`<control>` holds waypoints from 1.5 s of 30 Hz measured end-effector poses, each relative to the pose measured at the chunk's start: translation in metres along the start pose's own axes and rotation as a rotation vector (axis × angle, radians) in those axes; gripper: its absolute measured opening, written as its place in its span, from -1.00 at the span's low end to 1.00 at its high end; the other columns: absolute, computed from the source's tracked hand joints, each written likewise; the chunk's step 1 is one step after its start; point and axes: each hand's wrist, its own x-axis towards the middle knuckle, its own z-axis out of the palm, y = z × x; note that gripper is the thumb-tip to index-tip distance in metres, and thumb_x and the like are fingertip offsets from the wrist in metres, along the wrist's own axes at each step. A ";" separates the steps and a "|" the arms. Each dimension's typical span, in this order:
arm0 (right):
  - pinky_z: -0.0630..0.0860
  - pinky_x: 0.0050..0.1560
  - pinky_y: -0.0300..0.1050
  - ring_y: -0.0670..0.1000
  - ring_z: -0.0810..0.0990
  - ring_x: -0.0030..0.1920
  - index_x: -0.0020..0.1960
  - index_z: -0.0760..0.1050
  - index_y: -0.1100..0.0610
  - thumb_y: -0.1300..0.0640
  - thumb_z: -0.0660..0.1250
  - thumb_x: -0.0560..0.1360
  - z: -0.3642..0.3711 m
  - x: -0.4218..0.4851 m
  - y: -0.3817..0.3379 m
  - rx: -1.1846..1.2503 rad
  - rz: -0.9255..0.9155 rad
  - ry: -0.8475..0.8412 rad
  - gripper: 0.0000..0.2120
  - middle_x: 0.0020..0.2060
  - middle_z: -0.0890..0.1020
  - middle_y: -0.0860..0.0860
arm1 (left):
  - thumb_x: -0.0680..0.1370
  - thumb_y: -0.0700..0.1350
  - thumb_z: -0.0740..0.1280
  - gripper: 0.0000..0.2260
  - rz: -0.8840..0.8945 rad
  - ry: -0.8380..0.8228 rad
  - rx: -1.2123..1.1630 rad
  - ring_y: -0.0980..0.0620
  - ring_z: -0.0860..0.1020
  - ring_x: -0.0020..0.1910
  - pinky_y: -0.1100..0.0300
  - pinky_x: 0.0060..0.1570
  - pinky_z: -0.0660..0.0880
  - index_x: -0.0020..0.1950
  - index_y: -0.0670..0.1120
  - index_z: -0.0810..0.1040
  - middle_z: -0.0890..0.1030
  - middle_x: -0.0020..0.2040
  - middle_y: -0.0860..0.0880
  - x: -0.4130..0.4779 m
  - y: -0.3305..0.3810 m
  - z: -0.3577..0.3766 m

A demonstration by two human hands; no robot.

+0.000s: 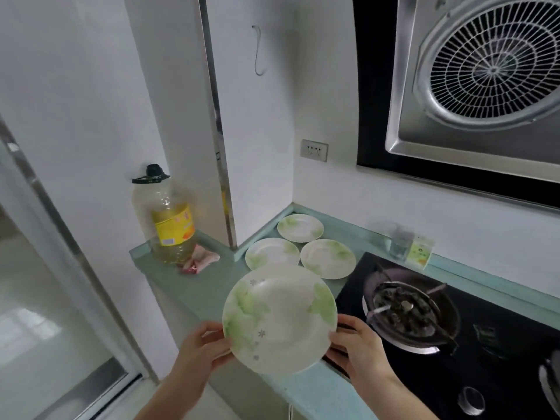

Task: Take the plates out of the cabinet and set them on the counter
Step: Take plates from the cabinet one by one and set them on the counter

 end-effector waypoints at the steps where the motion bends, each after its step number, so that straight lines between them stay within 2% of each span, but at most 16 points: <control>1: 0.61 -0.20 0.00 0.20 0.67 -0.16 0.01 0.54 0.25 0.50 0.27 0.42 0.005 0.012 0.000 0.000 0.000 0.023 -0.75 -0.13 0.67 0.24 | 0.43 -0.50 0.31 -0.86 -0.007 -0.007 0.008 -0.16 0.67 -0.20 0.12 -0.29 0.62 -0.08 -0.32 0.50 0.67 -0.14 -0.28 0.018 0.001 -0.001; 4: 0.59 -0.27 -0.07 0.15 0.67 -0.18 0.02 0.54 0.24 0.50 0.27 0.43 0.021 0.049 0.005 0.014 -0.006 0.098 -0.74 -0.14 0.67 0.23 | 0.43 -0.49 0.33 -0.85 -0.043 -0.049 0.031 -0.22 0.64 -0.14 0.09 -0.28 0.62 -0.05 -0.33 0.49 0.64 -0.06 -0.33 0.077 0.005 -0.004; 9: 0.62 -0.19 -0.03 0.16 0.68 -0.11 0.02 0.52 0.18 0.48 0.30 0.44 0.049 0.099 0.024 0.011 0.007 0.298 -0.73 -0.12 0.67 0.21 | 0.42 -0.46 0.36 -0.81 -0.106 -0.159 0.148 -0.15 0.68 -0.15 0.15 -0.28 0.61 0.00 -0.34 0.48 0.68 -0.09 -0.26 0.166 0.010 -0.001; 12: 0.61 -0.26 -0.11 0.09 0.69 -0.18 0.00 0.52 0.14 0.47 0.30 0.43 0.056 0.123 0.043 0.003 0.033 0.402 -0.72 -0.16 0.68 0.16 | 0.40 -0.42 0.41 -0.77 -0.173 -0.243 0.213 -0.17 0.68 -0.09 0.07 -0.16 0.61 0.03 -0.30 0.49 0.68 -0.07 -0.23 0.211 0.000 0.003; 15: 0.63 -0.21 -0.06 0.10 0.68 -0.14 0.01 0.52 0.16 0.48 0.30 0.42 0.058 0.141 0.062 0.001 0.084 0.511 -0.71 -0.14 0.67 0.16 | 0.40 -0.37 0.44 -0.74 -0.249 -0.310 0.273 -0.18 0.67 -0.05 -0.02 -0.04 0.60 0.06 -0.27 0.51 0.68 -0.03 -0.23 0.244 -0.018 0.005; 18: 0.61 -0.28 -0.12 0.10 0.67 -0.16 -0.02 0.52 0.16 0.49 0.29 0.41 0.057 0.156 0.079 -0.004 0.136 0.582 -0.71 -0.16 0.66 0.15 | 0.41 -0.35 0.45 -0.75 -0.309 -0.346 0.313 -0.14 0.68 -0.07 0.04 -0.12 0.62 0.06 -0.27 0.52 0.68 -0.04 -0.22 0.267 -0.040 0.008; 21: 0.62 -0.26 -0.09 0.09 0.67 -0.18 -0.02 0.52 0.14 0.46 0.31 0.42 0.056 0.167 0.092 -0.048 0.203 0.645 -0.73 -0.14 0.65 0.13 | 0.41 -0.39 0.43 -0.79 -0.370 -0.348 0.345 -0.13 0.68 -0.11 0.09 -0.21 0.62 0.02 -0.29 0.53 0.68 -0.06 -0.23 0.283 -0.058 0.012; 24: 0.60 -0.35 -0.15 0.05 0.66 -0.24 -0.06 0.50 0.11 0.45 0.32 0.41 0.054 0.172 0.102 -0.099 0.253 0.683 -0.73 -0.16 0.64 0.11 | 0.41 -0.40 0.43 -0.79 -0.419 -0.354 0.369 -0.10 0.69 -0.14 0.11 -0.25 0.62 0.00 -0.27 0.53 0.68 -0.06 -0.21 0.293 -0.072 0.013; 27: 0.56 -0.40 -0.22 0.03 0.65 -0.25 -0.05 0.49 0.12 0.46 0.32 0.40 0.052 0.175 0.109 -0.151 0.268 0.696 -0.73 -0.17 0.63 0.11 | 0.43 -0.38 0.43 -0.78 -0.464 -0.357 0.384 -0.13 0.67 -0.08 0.09 -0.22 0.62 0.03 -0.26 0.52 0.66 -0.02 -0.20 0.297 -0.082 0.013; 35: 0.65 -0.10 0.02 0.11 0.67 -0.14 0.03 0.51 0.17 0.42 0.37 0.38 0.050 0.183 0.117 -0.241 0.287 0.703 -0.72 -0.14 0.64 0.11 | 0.46 -0.41 0.38 -0.79 -0.473 -0.347 0.371 -0.15 0.65 -0.04 0.11 -0.25 0.63 0.07 -0.27 0.51 0.64 0.01 -0.22 0.301 -0.081 0.019; 40: 0.65 -0.09 -0.03 0.07 0.67 -0.17 0.00 0.56 0.15 0.40 0.37 0.38 0.046 0.188 0.114 -0.278 0.265 0.709 -0.75 -0.20 0.65 0.08 | 0.45 -0.43 0.37 -0.78 -0.478 -0.321 0.343 -0.17 0.65 -0.05 0.12 -0.28 0.62 0.08 -0.26 0.53 0.64 0.01 -0.22 0.303 -0.078 0.026; 45: 0.65 -0.10 -0.05 0.03 0.66 -0.22 0.01 0.57 0.16 0.39 0.36 0.38 0.042 0.195 0.113 -0.334 0.254 0.703 -0.74 -0.20 0.65 0.07 | 0.45 -0.44 0.36 -0.75 -0.496 -0.315 0.300 -0.20 0.64 -0.01 0.07 -0.20 0.61 0.10 -0.26 0.55 0.64 0.03 -0.23 0.307 -0.077 0.032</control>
